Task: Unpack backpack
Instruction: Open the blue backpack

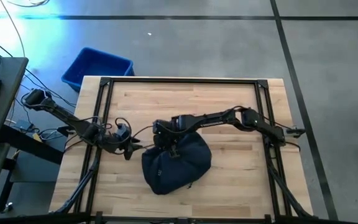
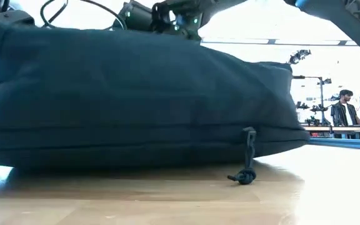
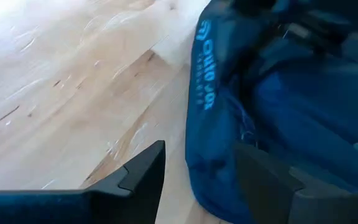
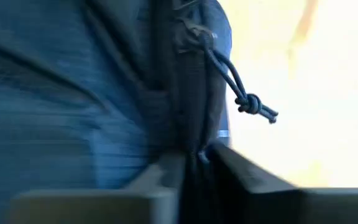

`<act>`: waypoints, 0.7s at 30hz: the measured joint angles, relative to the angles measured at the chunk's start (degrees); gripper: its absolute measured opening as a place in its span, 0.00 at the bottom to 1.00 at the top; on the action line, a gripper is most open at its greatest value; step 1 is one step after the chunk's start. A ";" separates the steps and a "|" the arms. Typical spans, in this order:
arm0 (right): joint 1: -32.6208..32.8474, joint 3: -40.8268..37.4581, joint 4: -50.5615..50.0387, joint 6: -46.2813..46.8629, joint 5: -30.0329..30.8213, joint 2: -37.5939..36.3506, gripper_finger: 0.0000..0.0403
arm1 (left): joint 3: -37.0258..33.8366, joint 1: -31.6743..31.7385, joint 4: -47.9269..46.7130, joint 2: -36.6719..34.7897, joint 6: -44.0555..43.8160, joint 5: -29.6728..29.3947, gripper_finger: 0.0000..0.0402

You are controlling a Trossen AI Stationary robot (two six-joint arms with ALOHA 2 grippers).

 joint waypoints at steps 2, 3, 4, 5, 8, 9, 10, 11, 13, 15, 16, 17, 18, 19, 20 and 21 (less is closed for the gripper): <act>0.59 -0.08 -0.74 0.18 6.72 -1.30 0.04 | -0.02 -0.71 0.00 1.16 -1.20 -1.22 0.42; 0.87 -0.13 -1.26 0.52 10.55 -2.10 0.03 | -0.02 -0.99 0.05 1.64 -1.50 -2.06 0.42; 1.20 -0.16 -1.78 0.57 14.00 -2.92 0.03 | -0.02 -1.34 -0.04 1.95 -1.65 -2.72 0.42; 1.52 -0.16 -2.45 0.53 17.19 -3.97 0.02 | -0.01 -1.88 0.05 1.99 -1.65 -3.34 0.42; 2.69 -0.16 -4.89 0.58 25.38 -6.28 0.01 | 0.24 -3.78 1.29 1.89 -0.48 -6.03 0.42; 3.27 -0.16 -5.35 0.70 27.67 -6.43 0.01 | 0.24 -4.45 1.83 1.65 0.40 -7.38 0.42; 3.94 -0.16 -5.84 0.75 29.52 -6.73 0.00 | 0.24 -5.21 3.14 1.55 1.74 -8.75 0.42; 4.76 -0.16 -6.52 0.82 30.87 -6.82 0.00 | 0.30 -5.89 5.23 1.57 3.61 -9.87 0.42; 6.44 -0.16 -7.05 0.97 32.09 -6.96 0.00 | 0.65 -7.13 9.42 1.59 9.69 -12.17 0.42; 8.10 -0.18 -7.05 0.95 33.31 -7.09 0.00 | 1.54 -8.02 14.45 1.84 18.95 -13.82 0.42; 8.83 -0.20 -7.19 0.95 34.06 -7.09 0.00 | 2.14 -8.27 16.66 2.07 23.68 -14.21 0.42; 9.48 -0.47 -7.15 0.95 34.83 -7.09 0.00 | 2.67 -8.32 18.22 2.42 28.15 -14.46 0.42; 10.06 -0.96 -6.91 0.98 35.36 -7.11 0.00 | 3.24 -8.32 19.31 2.92 32.36 -14.69 0.42; 10.54 -1.49 -6.55 1.33 35.78 -7.11 0.00 | 3.85 -8.30 20.21 3.67 36.07 -14.80 0.42; 11.07 -2.07 -6.12 2.15 36.39 -7.15 0.00 | 4.49 -8.21 20.83 4.65 38.79 -15.22 0.42; 11.58 -2.89 -5.54 2.74 37.08 -7.20 0.00 | 5.07 -8.02 20.95 5.77 40.63 -15.73 0.42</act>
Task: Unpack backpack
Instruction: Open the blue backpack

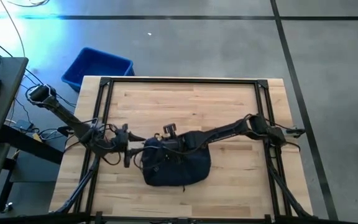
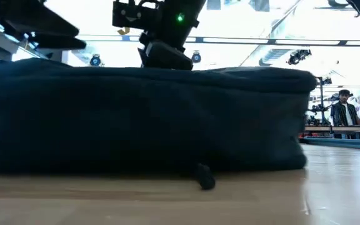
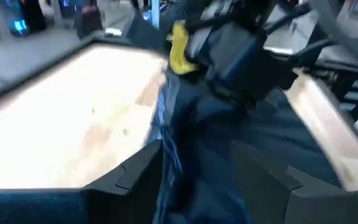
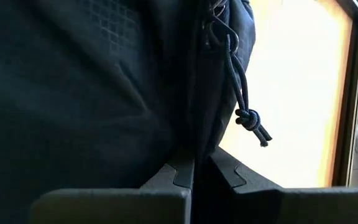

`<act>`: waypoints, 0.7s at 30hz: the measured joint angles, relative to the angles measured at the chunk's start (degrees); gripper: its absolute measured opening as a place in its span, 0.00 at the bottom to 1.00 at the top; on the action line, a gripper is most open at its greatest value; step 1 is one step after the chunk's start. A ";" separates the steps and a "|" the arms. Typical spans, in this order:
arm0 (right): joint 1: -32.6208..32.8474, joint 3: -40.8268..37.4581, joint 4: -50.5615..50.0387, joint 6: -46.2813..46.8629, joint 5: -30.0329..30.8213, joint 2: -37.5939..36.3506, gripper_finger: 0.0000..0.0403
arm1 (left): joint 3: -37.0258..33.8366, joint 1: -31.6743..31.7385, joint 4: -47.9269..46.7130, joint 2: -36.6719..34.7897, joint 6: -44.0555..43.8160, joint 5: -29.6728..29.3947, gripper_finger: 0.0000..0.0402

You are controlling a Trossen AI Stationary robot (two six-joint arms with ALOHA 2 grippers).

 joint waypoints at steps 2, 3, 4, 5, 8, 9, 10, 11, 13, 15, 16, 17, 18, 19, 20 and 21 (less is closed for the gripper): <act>0.94 -2.01 2.49 0.81 0.96 -0.13 0.00 | 0.74 0.48 -0.18 2.60 1.47 -0.77 0.43; 1.37 -2.64 3.73 0.98 1.36 -0.13 0.00 | 1.12 0.75 -0.14 4.19 1.62 -0.67 0.43; 1.88 -3.23 4.95 1.14 2.06 -0.13 0.00 | 1.40 0.85 -0.11 5.79 1.60 -0.25 0.43; 2.52 -3.85 6.25 1.22 2.75 -0.13 0.00 | 1.62 0.87 -0.22 7.45 1.55 -0.02 0.44; 4.06 -4.74 9.61 1.05 2.98 -0.15 0.00 | 2.70 0.87 -0.58 12.84 1.28 -0.73 0.47; 4.49 -4.74 10.14 1.25 2.92 -0.15 0.00 | 3.24 0.87 -0.81 14.53 1.24 -0.78 0.48; 4.89 -4.74 10.59 1.62 2.90 -0.15 0.00 | 3.90 0.87 -1.02 16.27 0.98 -0.77 0.49; 5.26 -4.74 10.91 2.23 2.91 -0.15 0.00 | 4.56 0.87 -1.50 17.83 0.09 -0.76 0.50; 5.89 -4.74 11.10 3.20 2.97 -0.15 0.00 | 6.02 0.89 -3.19 20.77 -1.95 0.27 0.51; 6.44 -4.74 10.78 3.88 3.40 -0.15 0.00 | 7.64 1.09 -4.54 23.29 -3.85 2.53 0.52; 6.67 -4.74 10.46 4.16 3.76 -0.15 0.00 | 8.48 1.11 -5.17 24.40 -4.87 3.72 0.52; 6.86 -4.74 9.87 4.83 3.93 -0.15 0.00 | 9.33 1.14 -5.89 25.41 -5.45 4.93 0.52; 6.95 -4.74 9.18 5.70 3.95 -0.15 0.00 | 10.18 1.13 -7.05 26.12 -5.84 6.48 0.52; 6.97 -4.74 8.35 6.59 4.13 -0.15 0.00 | 11.09 0.99 -9.02 26.41 -5.93 8.32 0.52; 6.96 -4.74 7.36 7.58 4.68 -0.15 0.00 | 12.28 0.70 -11.65 26.44 -6.26 10.05 0.52; 6.87 -4.74 6.84 8.50 5.18 -0.20 0.00 | 13.74 0.47 -14.63 26.41 -6.53 10.37 0.52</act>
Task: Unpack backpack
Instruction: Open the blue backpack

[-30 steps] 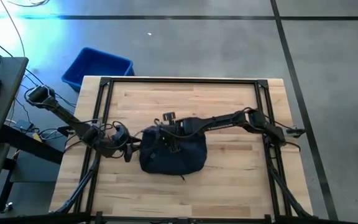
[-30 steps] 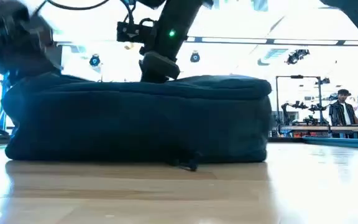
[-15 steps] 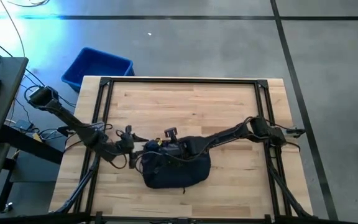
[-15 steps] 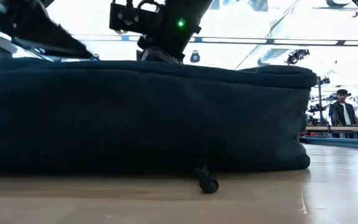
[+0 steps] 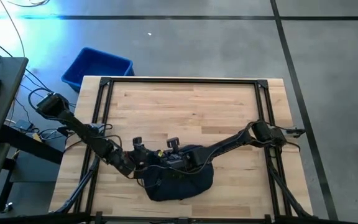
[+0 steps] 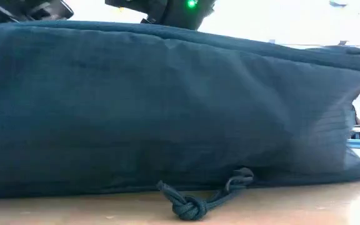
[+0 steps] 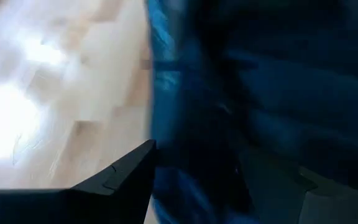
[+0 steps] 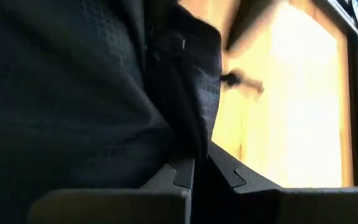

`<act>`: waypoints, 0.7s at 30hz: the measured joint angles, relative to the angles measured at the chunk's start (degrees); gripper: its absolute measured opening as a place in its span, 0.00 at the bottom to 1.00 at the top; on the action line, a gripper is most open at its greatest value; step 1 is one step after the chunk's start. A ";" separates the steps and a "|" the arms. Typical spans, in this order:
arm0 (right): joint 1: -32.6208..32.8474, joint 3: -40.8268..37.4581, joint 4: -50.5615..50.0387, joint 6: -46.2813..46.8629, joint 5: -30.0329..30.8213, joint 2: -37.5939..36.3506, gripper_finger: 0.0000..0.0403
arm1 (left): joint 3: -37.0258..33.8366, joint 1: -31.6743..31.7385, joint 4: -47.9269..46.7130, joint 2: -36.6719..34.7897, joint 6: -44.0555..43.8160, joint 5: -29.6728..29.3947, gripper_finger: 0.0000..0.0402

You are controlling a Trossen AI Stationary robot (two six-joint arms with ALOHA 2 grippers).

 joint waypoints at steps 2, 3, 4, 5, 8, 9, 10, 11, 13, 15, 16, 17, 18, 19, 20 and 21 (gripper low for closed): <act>-0.30 0.00 -0.69 1.87 1.54 -0.02 0.00 | 2.99 -0.47 -6.11 -0.98 -1.02 0.11 0.51; -0.47 0.00 -1.41 2.66 2.32 -0.02 0.00 | 4.36 -0.67 -8.47 -1.43 -1.30 -0.07 0.51; -0.75 0.00 -1.85 2.89 2.52 -0.02 0.00 | 5.33 -1.00 -9.91 -1.73 -1.38 -0.61 0.51; -0.96 0.00 -1.82 2.85 2.62 -0.02 0.00 | 5.78 -1.16 -10.44 -1.89 -1.36 -1.40 0.51; -0.97 0.00 -1.75 2.78 4.83 -0.02 0.00 | 5.40 -1.15 -9.73 -1.41 -1.97 -4.01 0.51; -0.95 0.00 -1.67 2.86 5.46 -0.02 0.00 | 5.18 -0.82 -9.60 -0.84 -2.53 -4.19 0.51; -0.93 0.00 -1.62 2.86 5.66 -0.02 0.00 | 4.80 -0.46 -9.66 -0.33 -3.24 -4.32 0.51; -0.83 0.00 -1.62 2.82 5.57 -0.02 0.00 | 4.47 -0.04 -10.23 0.23 -4.48 -5.06 0.51; -0.62 0.00 -1.82 2.84 5.12 -0.02 0.00 | 4.11 0.68 -10.30 1.73 -6.71 -7.23 0.51; -0.34 0.00 -1.86 2.86 4.94 -0.02 0.00 | 3.83 1.10 -9.58 3.51 -7.40 -9.40 0.51; -0.16 0.00 -1.91 2.85 4.97 -0.02 0.00 | 3.83 1.22 -8.96 4.60 -7.31 -10.44 0.51; 0.05 -0.03 -2.03 2.79 4.98 -0.02 0.00 | 3.87 1.29 -8.13 5.63 -7.10 -11.41 0.51; 0.24 -0.07 -2.06 2.53 5.00 -0.02 0.00 | 3.87 1.30 -7.47 6.58 -6.75 -12.29 0.51; 0.49 -0.09 -2.06 2.11 4.98 -0.02 0.00 | 3.90 1.29 -6.68 7.63 -6.33 -13.31 0.51; 0.71 -0.09 -2.04 1.58 4.98 -0.02 0.00 | 3.90 1.28 -5.92 8.54 -5.79 -14.43 0.51; 0.96 -0.09 -2.04 1.21 5.03 -0.02 0.00 | 4.08 1.30 -5.57 9.32 -5.17 -15.39 0.51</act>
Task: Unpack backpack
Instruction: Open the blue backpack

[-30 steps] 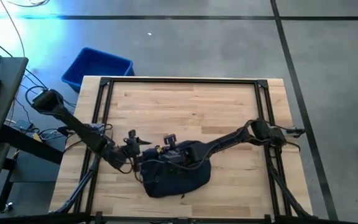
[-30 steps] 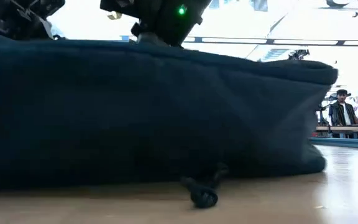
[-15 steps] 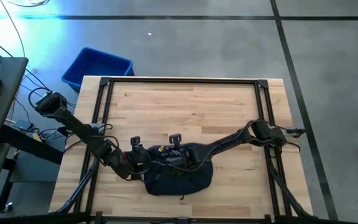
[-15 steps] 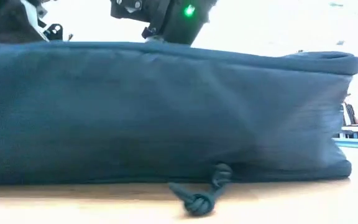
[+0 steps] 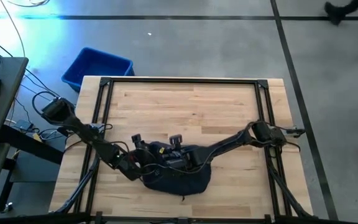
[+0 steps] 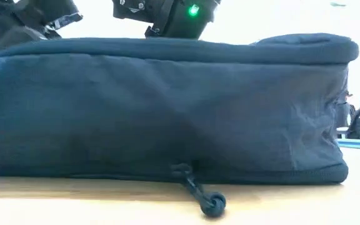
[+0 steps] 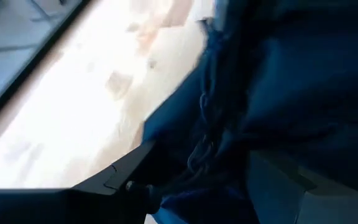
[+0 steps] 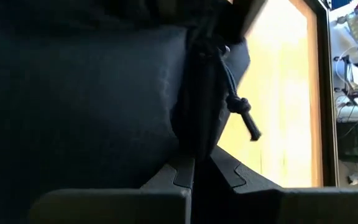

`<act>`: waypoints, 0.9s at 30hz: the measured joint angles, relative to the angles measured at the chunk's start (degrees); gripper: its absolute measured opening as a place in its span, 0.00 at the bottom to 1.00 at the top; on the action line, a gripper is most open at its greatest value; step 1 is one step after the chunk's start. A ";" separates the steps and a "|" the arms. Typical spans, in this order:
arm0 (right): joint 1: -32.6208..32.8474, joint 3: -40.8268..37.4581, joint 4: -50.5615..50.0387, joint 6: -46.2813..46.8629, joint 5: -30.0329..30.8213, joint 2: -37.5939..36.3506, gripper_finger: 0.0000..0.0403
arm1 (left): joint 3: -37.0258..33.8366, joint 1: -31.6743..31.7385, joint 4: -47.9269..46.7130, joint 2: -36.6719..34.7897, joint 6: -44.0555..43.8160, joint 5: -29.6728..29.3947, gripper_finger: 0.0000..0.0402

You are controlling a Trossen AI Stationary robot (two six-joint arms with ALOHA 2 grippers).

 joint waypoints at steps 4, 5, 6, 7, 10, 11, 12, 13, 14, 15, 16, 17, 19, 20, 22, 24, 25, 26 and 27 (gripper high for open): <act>1.09 0.00 1.09 -2.32 -0.27 0.00 0.00 | 1.03 -0.04 -0.44 1.49 2.63 -1.32 0.51; 1.39 0.00 1.21 -2.90 -0.25 0.00 0.00 | 1.41 -0.07 -0.44 1.41 3.59 -1.32 0.51; 1.71 0.00 1.48 -3.72 -0.15 0.00 0.00 | 1.75 -0.02 -0.45 1.36 4.48 -1.38 0.50; 2.02 0.00 1.71 -4.38 -0.05 0.00 0.00 | 2.03 -0.02 -0.47 1.36 5.38 -1.59 0.48; 2.89 0.00 1.78 -5.35 1.14 0.00 0.00 | 2.51 -0.02 -0.73 1.38 5.93 -1.67 0.34; 3.17 0.00 1.71 -5.43 1.85 0.00 0.00 | 2.76 0.01 -0.88 1.38 5.92 -1.34 0.27; 3.43 0.00 1.65 -5.43 2.65 0.00 0.00 | 2.96 0.03 -0.96 1.38 5.86 -0.80 0.19; 3.64 0.00 1.57 -5.43 3.28 0.00 0.00 | 3.21 0.04 -1.35 1.38 5.54 -0.20 0.11; 3.76 0.00 1.55 -5.18 3.59 0.00 0.00 | 3.54 0.02 -1.95 1.38 4.98 0.21 0.06; 3.80 0.00 1.59 -4.56 3.61 0.00 0.00 | 4.02 -0.12 -2.78 1.38 4.29 0.25 0.04; 3.77 0.00 1.59 -3.73 3.52 0.00 0.00 | 4.69 -0.76 -4.02 1.38 3.78 -0.41 0.04; 3.74 -0.02 1.72 -3.25 3.11 0.00 0.00 | 5.56 -1.59 -5.54 1.43 3.38 -1.79 0.03; 3.31 -0.67 2.44 -2.63 2.46 -0.09 0.00 | 7.58 -3.60 -8.79 1.43 2.49 -4.91 0.01; 3.22 -0.88 2.30 -2.42 2.71 -0.15 0.01 | 8.49 -4.70 -10.00 1.43 1.96 -6.63 0.01; 3.07 -1.08 3.02 -2.36 3.15 -0.22 0.02 | 9.77 -6.98 -11.47 1.43 1.06 -9.62 0.01; 2.98 -1.18 3.84 -2.70 3.54 -1.01 0.04 | 10.07 -8.92 -11.26 1.43 0.91 -11.82 0.00; 2.96 -1.20 4.07 -2.84 3.52 -1.65 0.05 | 10.07 -9.77 -10.93 1.43 0.82 -12.93 0.00; 2.94 -1.21 4.06 -2.78 3.53 -2.56 0.06 | 10.13 -10.62 -10.62 1.43 0.61 -14.07 0.00; 2.95 -1.25 3.87 -2.44 3.54 -3.71 0.08 | 10.19 -11.37 -10.35 1.43 0.12 -15.01 0.00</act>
